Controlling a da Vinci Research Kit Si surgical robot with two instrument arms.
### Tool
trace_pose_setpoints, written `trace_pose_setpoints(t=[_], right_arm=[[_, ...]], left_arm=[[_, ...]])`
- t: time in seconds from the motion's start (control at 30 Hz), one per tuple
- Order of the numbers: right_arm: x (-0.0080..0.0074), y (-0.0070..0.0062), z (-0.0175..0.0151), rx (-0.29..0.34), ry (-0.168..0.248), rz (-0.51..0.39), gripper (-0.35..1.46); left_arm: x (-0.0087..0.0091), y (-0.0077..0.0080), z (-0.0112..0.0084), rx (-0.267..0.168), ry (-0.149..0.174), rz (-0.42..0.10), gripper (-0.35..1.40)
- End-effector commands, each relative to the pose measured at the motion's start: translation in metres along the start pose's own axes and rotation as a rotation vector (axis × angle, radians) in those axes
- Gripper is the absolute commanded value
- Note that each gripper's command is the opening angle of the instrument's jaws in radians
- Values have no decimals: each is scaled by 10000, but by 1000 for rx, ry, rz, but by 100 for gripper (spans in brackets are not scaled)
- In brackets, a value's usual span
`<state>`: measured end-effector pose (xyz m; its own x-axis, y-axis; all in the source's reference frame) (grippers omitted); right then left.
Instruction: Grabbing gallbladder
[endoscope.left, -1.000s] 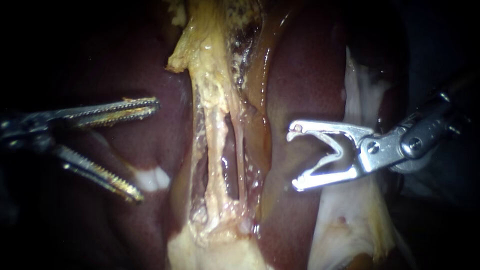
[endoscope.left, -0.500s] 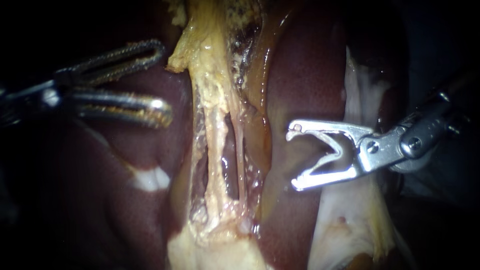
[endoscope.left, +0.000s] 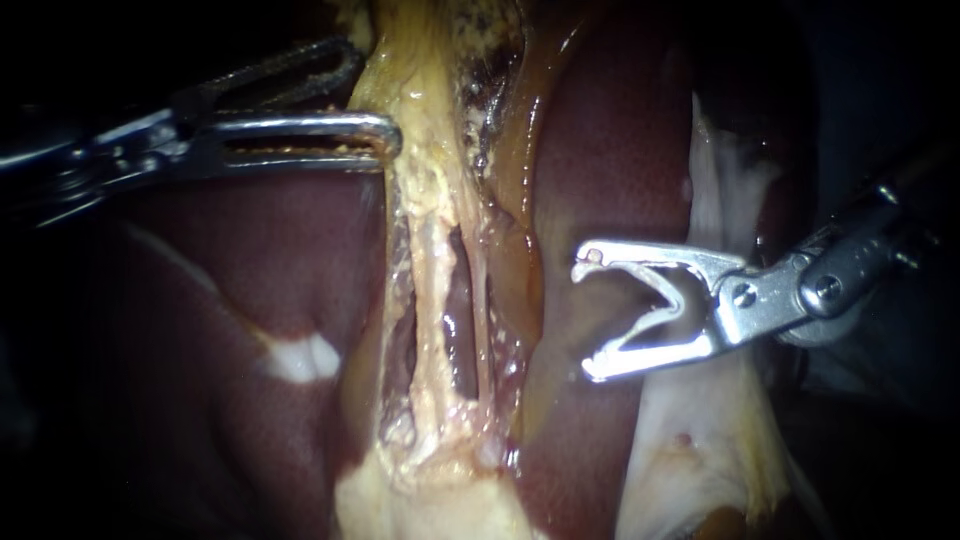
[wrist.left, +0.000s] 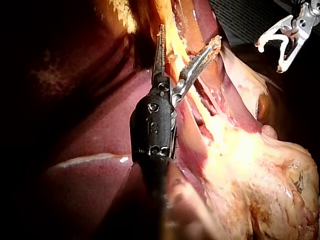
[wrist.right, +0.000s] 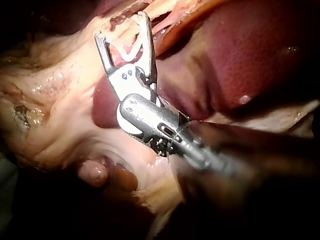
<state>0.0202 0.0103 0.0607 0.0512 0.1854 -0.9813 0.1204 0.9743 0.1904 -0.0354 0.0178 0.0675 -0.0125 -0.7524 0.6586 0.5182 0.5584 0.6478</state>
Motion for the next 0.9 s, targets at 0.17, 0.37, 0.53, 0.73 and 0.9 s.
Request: trace_pose_setpoints(t=[0.17,0.37,0.53,0.73,0.9], right_arm=[[1,0,0,1,1,0,60],[1,0,0,1,1,0,60],[1,-1,0,1,1,0,60],[2,-1,-1,2,1,0,60],[2,-1,-1,2,1,0,60]], left_arm=[[2,7,6,-4,10,-27,59],[2,12,12,-13,35,-42,20],[4,19,11,-16,71,-38,-35],[1,21,5,-19,95,-37,-35],[1,21,4,-20,98,-36,-35]])
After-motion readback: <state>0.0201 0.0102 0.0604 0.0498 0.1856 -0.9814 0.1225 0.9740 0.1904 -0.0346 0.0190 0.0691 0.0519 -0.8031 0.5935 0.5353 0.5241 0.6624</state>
